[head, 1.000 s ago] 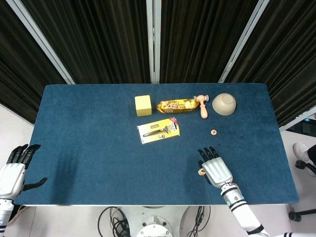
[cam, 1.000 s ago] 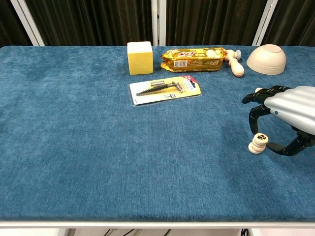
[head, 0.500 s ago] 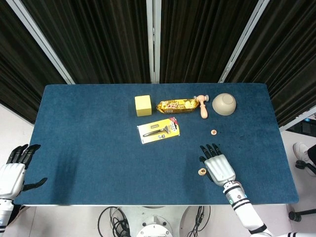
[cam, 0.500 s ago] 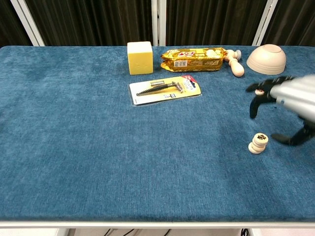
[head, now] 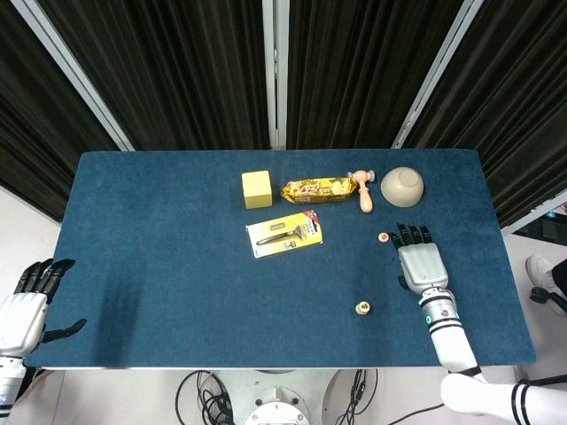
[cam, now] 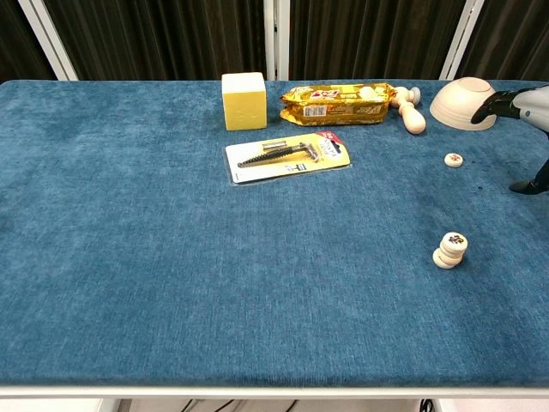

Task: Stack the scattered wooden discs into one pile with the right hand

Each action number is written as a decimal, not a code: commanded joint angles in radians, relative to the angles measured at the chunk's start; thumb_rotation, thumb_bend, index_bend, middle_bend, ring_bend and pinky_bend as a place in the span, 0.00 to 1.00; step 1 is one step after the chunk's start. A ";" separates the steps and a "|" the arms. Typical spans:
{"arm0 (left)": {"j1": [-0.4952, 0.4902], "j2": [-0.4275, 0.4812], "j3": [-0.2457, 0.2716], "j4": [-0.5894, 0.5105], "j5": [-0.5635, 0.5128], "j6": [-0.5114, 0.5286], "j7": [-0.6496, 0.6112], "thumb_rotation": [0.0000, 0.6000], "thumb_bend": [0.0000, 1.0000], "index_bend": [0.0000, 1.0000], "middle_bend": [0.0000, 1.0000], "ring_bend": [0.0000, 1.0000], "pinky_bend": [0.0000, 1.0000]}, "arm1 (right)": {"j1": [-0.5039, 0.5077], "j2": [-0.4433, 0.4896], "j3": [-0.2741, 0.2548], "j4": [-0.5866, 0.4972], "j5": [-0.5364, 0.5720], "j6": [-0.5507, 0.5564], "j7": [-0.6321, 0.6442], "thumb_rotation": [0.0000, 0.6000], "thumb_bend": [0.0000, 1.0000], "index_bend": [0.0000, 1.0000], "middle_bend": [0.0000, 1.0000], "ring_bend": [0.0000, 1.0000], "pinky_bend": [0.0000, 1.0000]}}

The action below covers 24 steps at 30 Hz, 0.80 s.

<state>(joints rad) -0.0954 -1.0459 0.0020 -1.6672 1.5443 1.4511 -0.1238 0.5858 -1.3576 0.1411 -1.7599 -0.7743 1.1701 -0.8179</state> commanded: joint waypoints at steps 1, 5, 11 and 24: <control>0.000 0.000 0.000 0.002 -0.001 -0.001 -0.003 1.00 0.13 0.11 0.09 0.00 0.00 | 0.060 -0.035 0.043 0.078 0.101 -0.037 -0.044 1.00 0.06 0.12 0.00 0.00 0.00; -0.001 -0.001 0.000 0.004 0.000 -0.002 -0.008 1.00 0.13 0.11 0.09 0.00 0.00 | 0.094 -0.076 0.064 0.130 0.122 -0.033 -0.047 1.00 0.00 0.17 0.01 0.00 0.00; -0.001 -0.001 0.001 0.007 0.001 -0.002 -0.014 1.00 0.13 0.11 0.09 0.00 0.00 | 0.137 -0.152 0.086 0.239 0.190 -0.048 -0.048 1.00 0.00 0.27 0.03 0.00 0.00; -0.006 -0.007 0.002 0.019 0.000 -0.012 -0.020 1.00 0.13 0.11 0.09 0.00 0.00 | 0.166 -0.266 0.106 0.433 0.259 -0.095 0.021 1.00 0.07 0.28 0.03 0.00 0.00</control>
<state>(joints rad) -0.1011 -1.0521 0.0041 -1.6482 1.5440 1.4398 -0.1448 0.7491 -1.6148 0.2474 -1.3361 -0.5112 1.0810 -0.8034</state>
